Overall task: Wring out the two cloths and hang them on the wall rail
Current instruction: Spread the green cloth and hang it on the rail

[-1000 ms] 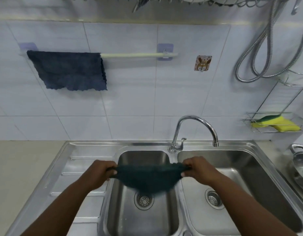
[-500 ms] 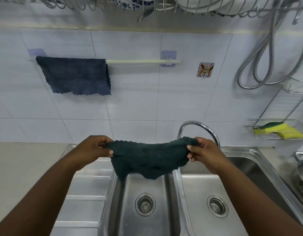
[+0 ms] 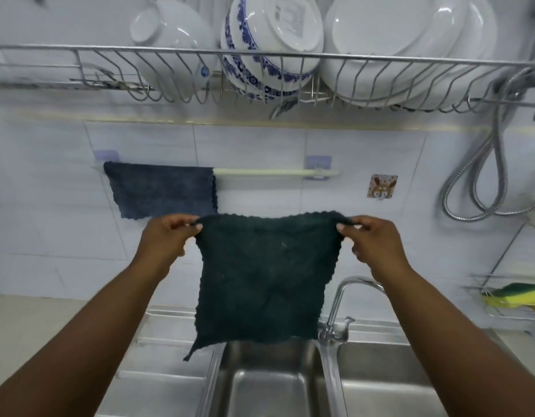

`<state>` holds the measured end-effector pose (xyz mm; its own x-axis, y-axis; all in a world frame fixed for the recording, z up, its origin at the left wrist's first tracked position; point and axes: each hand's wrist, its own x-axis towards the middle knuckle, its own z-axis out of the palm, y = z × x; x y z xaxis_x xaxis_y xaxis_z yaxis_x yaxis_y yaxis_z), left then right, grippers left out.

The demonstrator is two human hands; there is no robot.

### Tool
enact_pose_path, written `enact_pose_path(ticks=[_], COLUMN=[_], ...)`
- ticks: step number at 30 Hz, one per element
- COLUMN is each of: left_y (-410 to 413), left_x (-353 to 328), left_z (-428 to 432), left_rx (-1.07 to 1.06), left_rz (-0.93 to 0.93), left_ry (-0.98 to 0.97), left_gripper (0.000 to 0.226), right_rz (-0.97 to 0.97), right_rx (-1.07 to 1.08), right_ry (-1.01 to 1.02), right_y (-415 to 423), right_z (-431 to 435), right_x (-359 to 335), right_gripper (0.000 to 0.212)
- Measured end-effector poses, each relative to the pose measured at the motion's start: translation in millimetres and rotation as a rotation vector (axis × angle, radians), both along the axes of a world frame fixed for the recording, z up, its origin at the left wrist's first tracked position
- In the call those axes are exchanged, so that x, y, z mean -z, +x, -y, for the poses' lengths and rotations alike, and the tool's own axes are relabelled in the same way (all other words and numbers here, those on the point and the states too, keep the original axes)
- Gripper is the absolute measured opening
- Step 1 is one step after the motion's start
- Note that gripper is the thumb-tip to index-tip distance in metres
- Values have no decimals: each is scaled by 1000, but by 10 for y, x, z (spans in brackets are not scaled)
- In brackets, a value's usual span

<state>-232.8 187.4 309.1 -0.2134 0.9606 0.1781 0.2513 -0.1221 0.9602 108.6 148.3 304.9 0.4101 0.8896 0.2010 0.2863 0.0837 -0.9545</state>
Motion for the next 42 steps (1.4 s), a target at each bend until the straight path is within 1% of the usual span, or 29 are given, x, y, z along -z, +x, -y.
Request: enact_pose_path(ticks=[3,7,10,13,14,15,17,18,19,20,21,22,23,24,25,26,27,28,31,34,35,37,39,40,41,42], left_y=[12,21,-4,8,23,41,68,73,72,67,68,79,91,113,128,131,118,97,3,-16,-12,9,44,62,76,87], left_x=[-388,-858,-1088,-1198,-1209,-1209,-1167,-1121,-1067,-1014,-954,-911,-873,-846,-815,-790,-767,-748,-690,-673,-669,-669,-685,-692,-691,-689], left_z=[-184,-458,-747,-1062,-1168,-1267,-1434,-1501,-1565,-1604,-1649,-1657,-1664,-1651,-1647,-1635,-1636,-1631,-1654,-1636,-1634,-1629,-1622,-1622,-1633,-1638], left_rx=[11,22,22,67,77,86,79,53,20,-27,-78,-131,-177,-215,-231,-214,-169,-109,42,91,91,90,77,65,53,43], left_rz=[75,180,211,258,273,281,254,219,181,120,37,-110,-313,-538,-720,-835,-896,-911,-880,-936,-966,-1023,-1079,-1113,-1141,-1159], left_ry=[12,36,58,20,2,-16,-42,-33,-16,20,66,110,138,140,135,115,91,67,59,91,93,75,31,11,-6,-15], left_gripper=[11,9,12,6,9,13,20,17,9,8,13,14,17,23,29,34,35,34,28,39,44,55,62,64,65,65], right_rz=[-163,-310,-348,-354,-313,-208,89,240,384,517,640,754,879,1022,1165,1264,1302,1299,1235,1117,1108,1175,1336,1409,1436,1396], right_rx=[-45,-117,-142,-142,-125,-80,17,40,35,5,-35,-63,-47,4,65,107,116,98,44,41,54,133,176,164,155,159], right_ry=[55,119,175,219,231,241,282,315,345,352,326,288,261,259,258,266,263,257,262,312,330,389,423,401,368,345], right_y=[-112,-275,-375,-429,-445,-458,-498,-525,-549,-558,-565,-566,-553,-546,-546,-564,-594,-616,-625,-559,-522,-455,-414,-414,-428,-443], right_z=[-212,-470,-712,-1026,-1133,-1227,-1311,-1299,-1278,-1267,-1257,-1246,-1265,-1290,-1324,-1344,-1346,-1350,-1374,-1378,-1378,-1370,-1362,-1360,-1354,-1372], right_x=[-415,-859,-1073,-1155,-1149,-1122,-1027,-966,-896,-813,-728,-647,-577,-534,-512,-522,-555,-584,-622,-672,-689,-707,-698,-672,-658,-650], right_gripper=[12,8,5,4,8,14,28,35,39,41,42,43,45,46,46,45,43,41,37,41,41,36,30,32,32,29])
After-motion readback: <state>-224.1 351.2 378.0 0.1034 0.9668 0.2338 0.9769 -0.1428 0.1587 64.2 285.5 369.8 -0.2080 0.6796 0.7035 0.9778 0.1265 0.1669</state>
